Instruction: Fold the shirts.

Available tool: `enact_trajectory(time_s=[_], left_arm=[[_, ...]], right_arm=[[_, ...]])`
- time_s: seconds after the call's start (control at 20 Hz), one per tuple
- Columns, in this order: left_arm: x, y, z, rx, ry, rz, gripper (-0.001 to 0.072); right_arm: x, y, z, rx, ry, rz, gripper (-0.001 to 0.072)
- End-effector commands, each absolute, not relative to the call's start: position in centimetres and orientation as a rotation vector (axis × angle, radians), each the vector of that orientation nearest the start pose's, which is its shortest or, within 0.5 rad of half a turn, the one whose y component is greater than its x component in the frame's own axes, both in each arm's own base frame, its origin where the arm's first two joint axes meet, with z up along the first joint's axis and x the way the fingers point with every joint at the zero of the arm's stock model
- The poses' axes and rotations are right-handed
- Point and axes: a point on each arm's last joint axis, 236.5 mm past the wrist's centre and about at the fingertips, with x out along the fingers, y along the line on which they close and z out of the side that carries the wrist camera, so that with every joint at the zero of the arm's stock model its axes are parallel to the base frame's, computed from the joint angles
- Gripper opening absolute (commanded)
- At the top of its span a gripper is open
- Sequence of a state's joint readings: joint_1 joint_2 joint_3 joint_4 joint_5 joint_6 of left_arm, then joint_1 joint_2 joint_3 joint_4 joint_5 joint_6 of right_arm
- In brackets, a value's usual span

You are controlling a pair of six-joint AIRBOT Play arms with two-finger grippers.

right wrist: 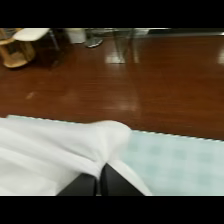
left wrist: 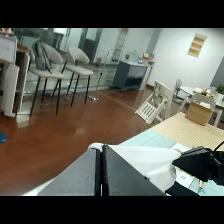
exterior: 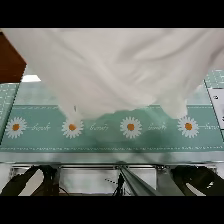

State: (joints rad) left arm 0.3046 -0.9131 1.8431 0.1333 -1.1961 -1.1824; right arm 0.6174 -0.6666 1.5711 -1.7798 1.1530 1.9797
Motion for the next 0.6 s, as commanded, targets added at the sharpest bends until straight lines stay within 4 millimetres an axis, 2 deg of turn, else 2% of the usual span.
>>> enact_trajectory(time_s=[0.0, 0.15, 0.25, 0.35, 0.45, 0.55], left_arm=[[23.5, -15.2, 55.0, -0.325, -0.099, -0.919, 0.0017], [26.3, -13.9, 54.2, -0.341, -0.075, -0.87, 0.0017], [28.4, -13.1, 53.6, -0.371, -0.059, -0.853, 0.0017], [31.5, -11.9, 52.0, -0.35, -0.034, -0.813, 0.0017], [35.6, -10.1, 48.9, -0.338, 0.042, -0.741, 0.0017], [40.0, -8.3, 45.1, -0.344, 0.132, -0.682, 0.0018]], right_arm=[[23.2, 15.0, 41.0, 0.296, 0.331, 0.512, 0.0024], [24.3, 17.0, 40.4, 0.308, 0.361, 0.547, 0.0024], [26.2, 18.4, 39.8, 0.28, 0.361, 0.55, 0.0024], [28.7, 19.4, 38.6, 0.221, 0.361, 0.529, 0.0024], [31.9, 18.7, 36.8, 0.13, 0.369, 0.433, 0.0024], [35.3, 16.6, 35.2, -0.009, 0.362, 0.289, 0.0024]])
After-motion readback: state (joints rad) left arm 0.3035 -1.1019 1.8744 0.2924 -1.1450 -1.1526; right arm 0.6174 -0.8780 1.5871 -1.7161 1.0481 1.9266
